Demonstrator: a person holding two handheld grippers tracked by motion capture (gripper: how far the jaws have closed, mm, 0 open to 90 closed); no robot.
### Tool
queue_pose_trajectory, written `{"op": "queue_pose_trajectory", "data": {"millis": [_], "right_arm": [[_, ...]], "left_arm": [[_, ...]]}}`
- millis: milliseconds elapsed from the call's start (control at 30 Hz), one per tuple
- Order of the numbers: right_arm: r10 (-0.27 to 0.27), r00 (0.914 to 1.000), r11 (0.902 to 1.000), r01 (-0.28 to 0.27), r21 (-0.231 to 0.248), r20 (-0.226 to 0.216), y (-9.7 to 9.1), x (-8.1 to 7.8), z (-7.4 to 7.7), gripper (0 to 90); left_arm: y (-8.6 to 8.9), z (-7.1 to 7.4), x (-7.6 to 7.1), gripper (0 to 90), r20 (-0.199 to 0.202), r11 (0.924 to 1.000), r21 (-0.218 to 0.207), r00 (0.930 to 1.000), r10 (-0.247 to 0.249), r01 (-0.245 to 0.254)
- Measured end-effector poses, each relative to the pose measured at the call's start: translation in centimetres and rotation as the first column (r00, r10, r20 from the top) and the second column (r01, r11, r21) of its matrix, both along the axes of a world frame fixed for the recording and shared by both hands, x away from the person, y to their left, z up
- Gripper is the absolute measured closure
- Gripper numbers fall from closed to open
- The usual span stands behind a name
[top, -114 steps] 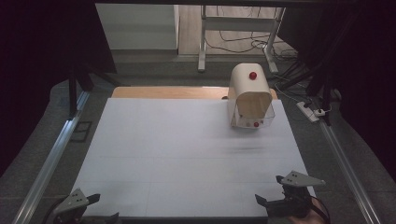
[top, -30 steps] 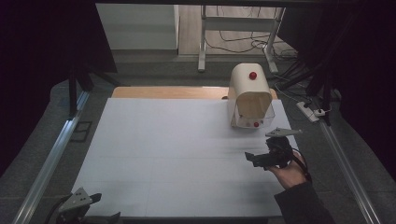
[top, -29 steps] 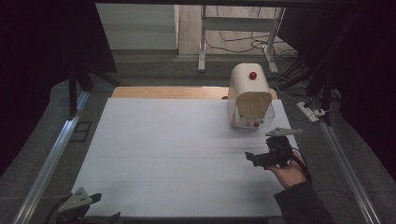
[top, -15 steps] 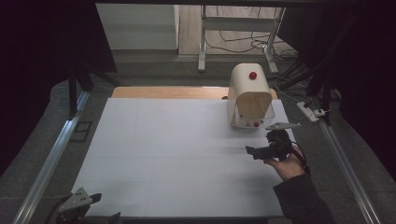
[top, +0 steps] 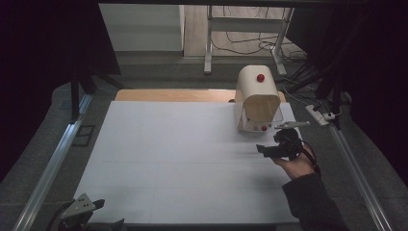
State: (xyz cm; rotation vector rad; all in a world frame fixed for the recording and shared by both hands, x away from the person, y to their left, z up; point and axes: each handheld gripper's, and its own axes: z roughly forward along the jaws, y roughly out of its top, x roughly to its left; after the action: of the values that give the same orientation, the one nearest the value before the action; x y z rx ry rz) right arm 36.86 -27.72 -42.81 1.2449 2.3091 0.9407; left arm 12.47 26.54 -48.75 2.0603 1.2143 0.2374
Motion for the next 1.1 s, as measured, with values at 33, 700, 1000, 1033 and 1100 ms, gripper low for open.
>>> {"op": "queue_pose_trajectory", "data": {"millis": [33,700,1000,1033,1100], "right_arm": [[0.001,1.0000,1.0000,-0.001,0.004,0.000,-0.1,0.1,0.1,30.0],[-0.003,0.9996,0.9996,0.004,-0.026,0.028,-0.6,2.1,0.6,89.0],[-0.020,0.9990,0.9989,0.022,-0.042,0.040,-0.3,2.7,0.6,89.1],[-0.022,0.9990,0.9989,0.024,-0.041,0.040,-0.3,2.8,0.6,89.2],[-0.027,0.9988,0.9990,0.028,-0.035,0.040,-0.3,2.9,0.5,89.1]], "left_arm": [[0.0,0.0,0.0,5.2,0.000,1.0000,0.000,1.0000,0.000,0.000],[0.0,0.0,0.1,5.4,-0.003,1.0000,-0.001,1.0000,-0.001,0.001],[-0.1,0.0,0.1,5.7,-0.004,1.0000,0.004,1.0000,0.000,0.000],[-0.1,0.0,0.1,5.7,-0.004,1.0000,0.005,1.0000,0.000,0.000],[-0.1,0.0,0.1,5.7,-0.003,1.0000,0.006,1.0000,-0.001,0.001]]}}
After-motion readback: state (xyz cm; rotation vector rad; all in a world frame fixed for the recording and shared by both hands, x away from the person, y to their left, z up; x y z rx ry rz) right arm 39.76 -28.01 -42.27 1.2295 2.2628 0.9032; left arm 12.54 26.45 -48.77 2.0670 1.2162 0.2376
